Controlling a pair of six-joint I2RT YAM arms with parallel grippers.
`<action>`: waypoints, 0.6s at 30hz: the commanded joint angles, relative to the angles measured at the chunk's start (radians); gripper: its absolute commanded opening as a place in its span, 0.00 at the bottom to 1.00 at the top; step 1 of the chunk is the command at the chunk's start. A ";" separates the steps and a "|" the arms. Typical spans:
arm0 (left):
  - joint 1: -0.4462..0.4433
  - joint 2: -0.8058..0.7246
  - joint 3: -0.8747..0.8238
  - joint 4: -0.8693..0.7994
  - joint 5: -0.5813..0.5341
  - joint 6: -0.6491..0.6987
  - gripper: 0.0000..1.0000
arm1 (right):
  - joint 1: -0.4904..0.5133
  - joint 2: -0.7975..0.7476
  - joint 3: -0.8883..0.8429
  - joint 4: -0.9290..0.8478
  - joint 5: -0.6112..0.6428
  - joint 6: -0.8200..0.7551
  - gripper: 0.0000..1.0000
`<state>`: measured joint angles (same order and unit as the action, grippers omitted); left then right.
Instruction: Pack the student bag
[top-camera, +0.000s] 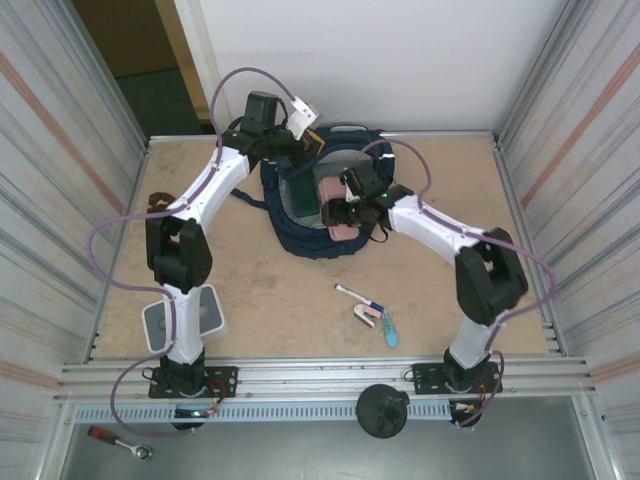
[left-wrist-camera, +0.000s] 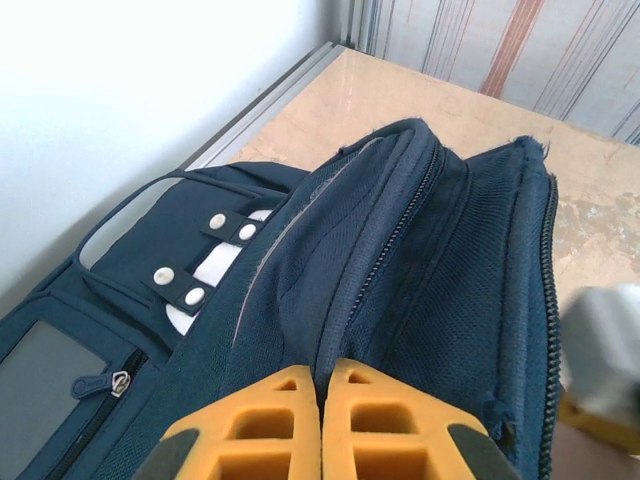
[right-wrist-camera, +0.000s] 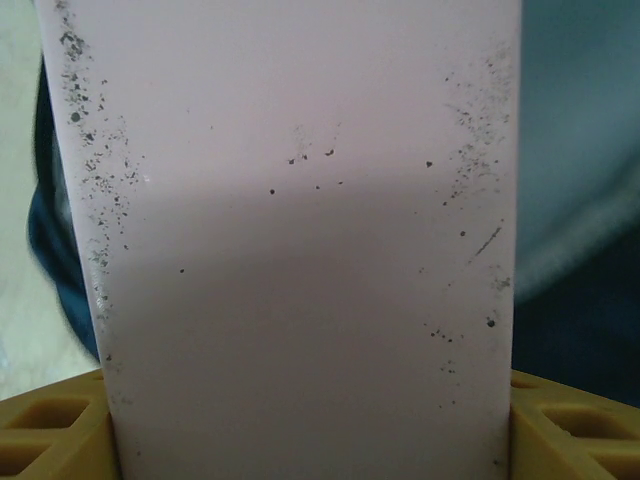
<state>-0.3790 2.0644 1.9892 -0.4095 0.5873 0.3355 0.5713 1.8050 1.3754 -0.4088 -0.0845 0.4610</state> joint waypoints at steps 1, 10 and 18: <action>-0.002 -0.065 0.018 0.081 0.066 -0.021 0.00 | -0.044 0.099 0.104 0.061 -0.081 0.025 0.49; -0.001 -0.054 0.023 0.081 0.069 -0.007 0.00 | -0.077 0.145 0.085 0.161 -0.081 0.052 0.78; 0.003 -0.041 0.027 0.085 0.074 -0.009 0.00 | -0.069 0.018 -0.065 0.177 -0.084 0.024 0.87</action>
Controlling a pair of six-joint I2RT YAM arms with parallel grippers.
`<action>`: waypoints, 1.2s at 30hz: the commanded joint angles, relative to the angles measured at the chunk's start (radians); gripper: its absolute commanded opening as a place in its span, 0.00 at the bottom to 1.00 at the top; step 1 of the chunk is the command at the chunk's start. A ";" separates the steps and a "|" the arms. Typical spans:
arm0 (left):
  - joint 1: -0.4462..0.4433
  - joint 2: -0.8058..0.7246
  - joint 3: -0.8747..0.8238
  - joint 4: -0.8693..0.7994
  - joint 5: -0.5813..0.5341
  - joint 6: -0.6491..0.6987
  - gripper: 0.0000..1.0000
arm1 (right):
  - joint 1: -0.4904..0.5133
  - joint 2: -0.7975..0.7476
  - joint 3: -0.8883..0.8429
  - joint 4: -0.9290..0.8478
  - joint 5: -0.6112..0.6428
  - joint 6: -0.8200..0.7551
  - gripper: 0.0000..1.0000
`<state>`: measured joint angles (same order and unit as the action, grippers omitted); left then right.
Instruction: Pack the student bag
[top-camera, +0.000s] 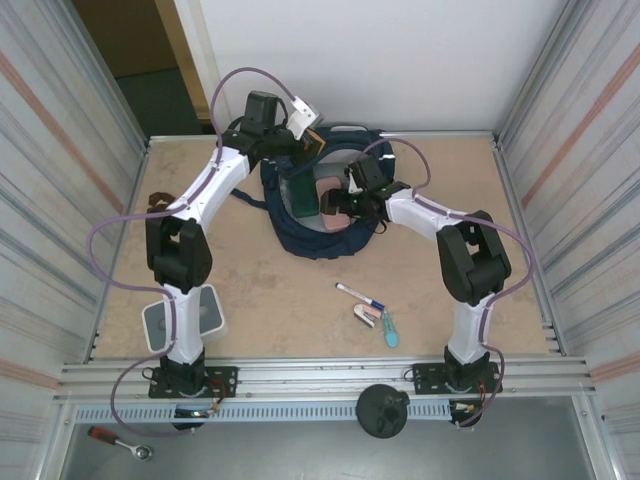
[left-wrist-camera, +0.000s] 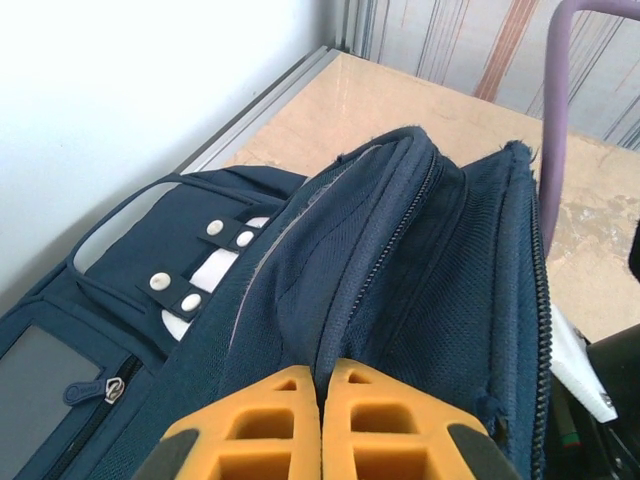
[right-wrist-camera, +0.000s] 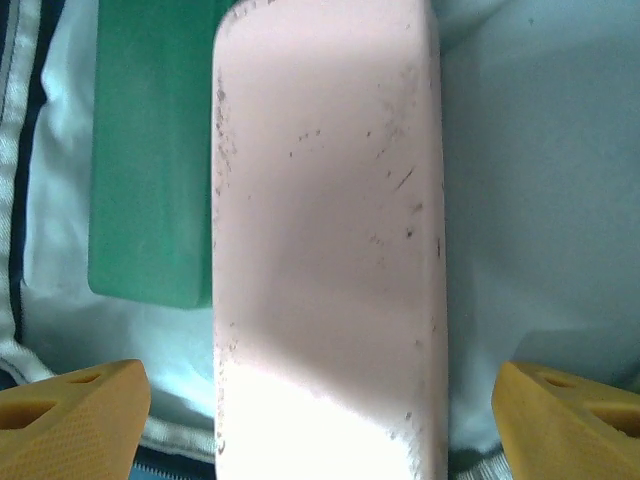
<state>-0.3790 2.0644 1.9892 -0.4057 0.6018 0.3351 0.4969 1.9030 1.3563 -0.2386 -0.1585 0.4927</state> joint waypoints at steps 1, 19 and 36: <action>0.003 -0.040 0.031 0.072 0.059 -0.007 0.00 | 0.011 -0.103 -0.074 0.011 -0.001 -0.013 0.86; -0.011 -0.033 0.027 0.051 0.033 0.033 0.00 | 0.139 -0.081 -0.181 0.074 0.076 -0.061 0.40; -0.031 -0.030 0.022 0.030 0.022 0.055 0.00 | 0.039 0.034 -0.018 0.177 0.022 -0.031 0.37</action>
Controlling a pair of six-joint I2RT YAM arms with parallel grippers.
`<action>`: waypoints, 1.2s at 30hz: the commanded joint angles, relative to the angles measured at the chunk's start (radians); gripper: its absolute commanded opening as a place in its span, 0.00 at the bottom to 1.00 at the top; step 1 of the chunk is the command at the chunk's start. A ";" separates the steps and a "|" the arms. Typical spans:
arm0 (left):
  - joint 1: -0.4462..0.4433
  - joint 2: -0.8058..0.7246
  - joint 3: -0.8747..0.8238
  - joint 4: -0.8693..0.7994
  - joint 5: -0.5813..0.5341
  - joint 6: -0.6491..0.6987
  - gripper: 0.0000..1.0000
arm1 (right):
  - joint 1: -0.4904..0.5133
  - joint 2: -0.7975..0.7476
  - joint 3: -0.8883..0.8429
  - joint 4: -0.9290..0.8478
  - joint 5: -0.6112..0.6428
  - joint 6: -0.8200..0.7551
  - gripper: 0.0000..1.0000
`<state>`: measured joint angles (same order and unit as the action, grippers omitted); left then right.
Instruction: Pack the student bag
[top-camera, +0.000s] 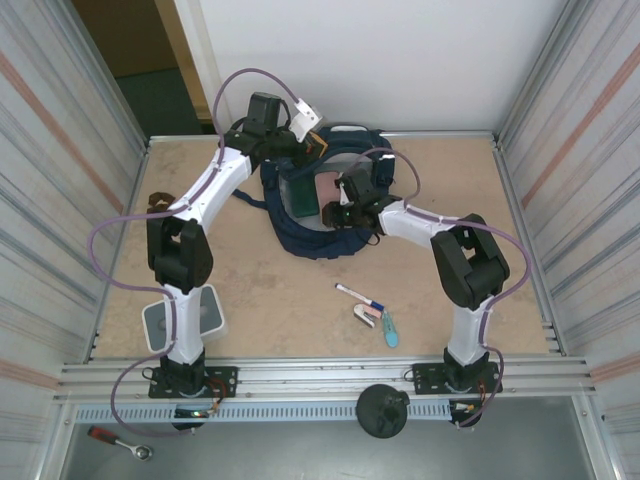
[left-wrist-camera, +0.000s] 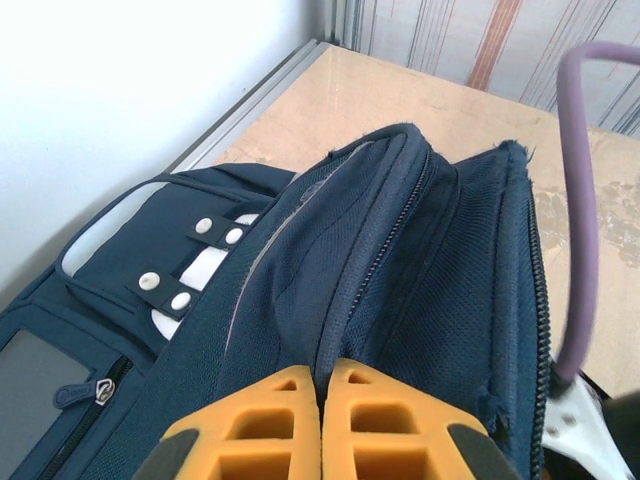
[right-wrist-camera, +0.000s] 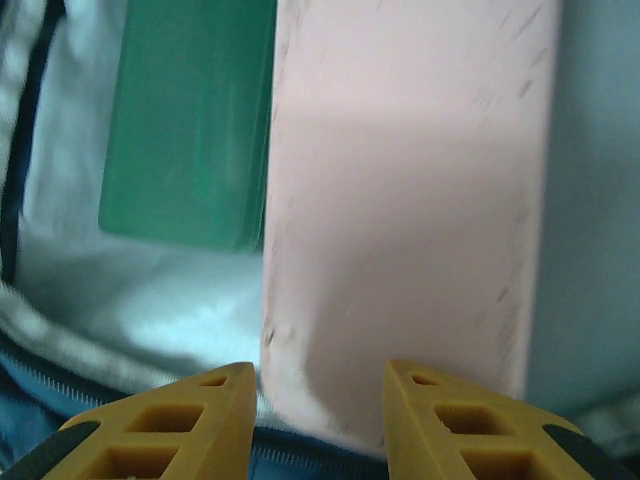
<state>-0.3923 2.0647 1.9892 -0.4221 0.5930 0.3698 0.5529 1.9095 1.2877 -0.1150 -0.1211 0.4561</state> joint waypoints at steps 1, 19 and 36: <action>-0.016 -0.030 0.022 0.052 0.031 0.019 0.00 | -0.022 0.041 0.069 0.052 -0.022 0.008 0.37; -0.014 -0.018 0.031 0.052 0.037 0.010 0.00 | 0.105 -0.037 -0.051 -0.010 -0.082 -0.075 0.39; -0.014 -0.011 0.031 0.046 0.030 0.020 0.00 | 0.034 -0.016 -0.133 -0.032 0.002 -0.032 0.38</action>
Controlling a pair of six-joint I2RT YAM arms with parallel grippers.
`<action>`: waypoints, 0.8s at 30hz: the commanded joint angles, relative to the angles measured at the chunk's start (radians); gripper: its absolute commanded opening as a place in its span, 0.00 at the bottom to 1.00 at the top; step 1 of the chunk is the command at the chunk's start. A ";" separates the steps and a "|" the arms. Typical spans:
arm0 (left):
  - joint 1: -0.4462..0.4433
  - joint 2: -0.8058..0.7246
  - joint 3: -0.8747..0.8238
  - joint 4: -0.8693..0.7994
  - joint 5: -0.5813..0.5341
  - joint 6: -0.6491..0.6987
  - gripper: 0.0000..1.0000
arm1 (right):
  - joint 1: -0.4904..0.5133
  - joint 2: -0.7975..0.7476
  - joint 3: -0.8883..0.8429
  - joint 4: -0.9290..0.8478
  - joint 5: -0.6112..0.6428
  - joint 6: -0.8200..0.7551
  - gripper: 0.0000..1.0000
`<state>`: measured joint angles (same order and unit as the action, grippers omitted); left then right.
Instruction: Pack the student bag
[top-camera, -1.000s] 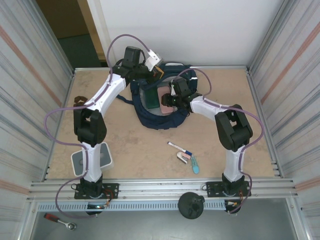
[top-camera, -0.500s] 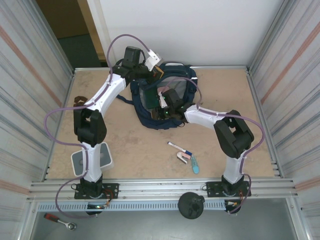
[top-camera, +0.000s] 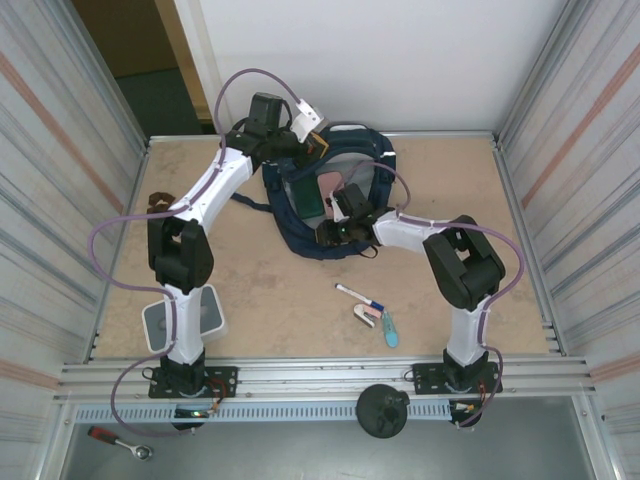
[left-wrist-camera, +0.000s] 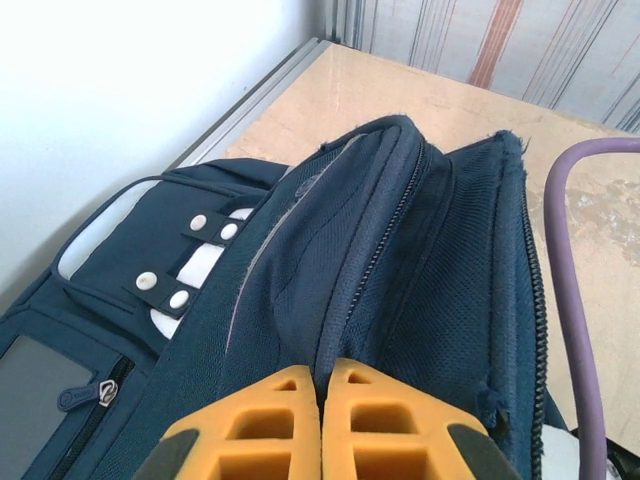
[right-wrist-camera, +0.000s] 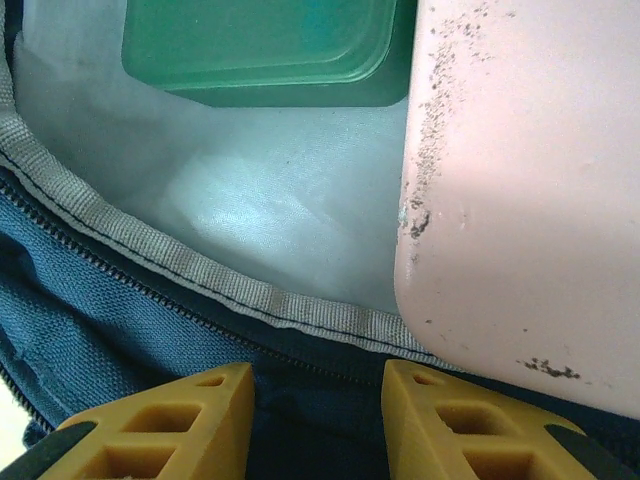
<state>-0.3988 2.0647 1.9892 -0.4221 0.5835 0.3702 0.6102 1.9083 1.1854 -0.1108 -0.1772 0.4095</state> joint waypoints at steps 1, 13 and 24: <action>-0.009 -0.011 0.027 0.051 0.040 0.018 0.00 | -0.029 -0.011 -0.026 -0.026 0.066 0.018 0.38; -0.018 -0.016 0.016 0.042 0.041 0.040 0.00 | -0.115 0.116 0.136 0.163 0.016 0.033 0.34; -0.012 0.011 0.020 0.051 0.045 0.014 0.00 | -0.145 0.118 0.129 0.330 -0.082 0.052 0.34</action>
<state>-0.4061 2.0705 1.9892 -0.4149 0.5804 0.3878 0.4816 2.0544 1.3304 0.1150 -0.2317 0.4404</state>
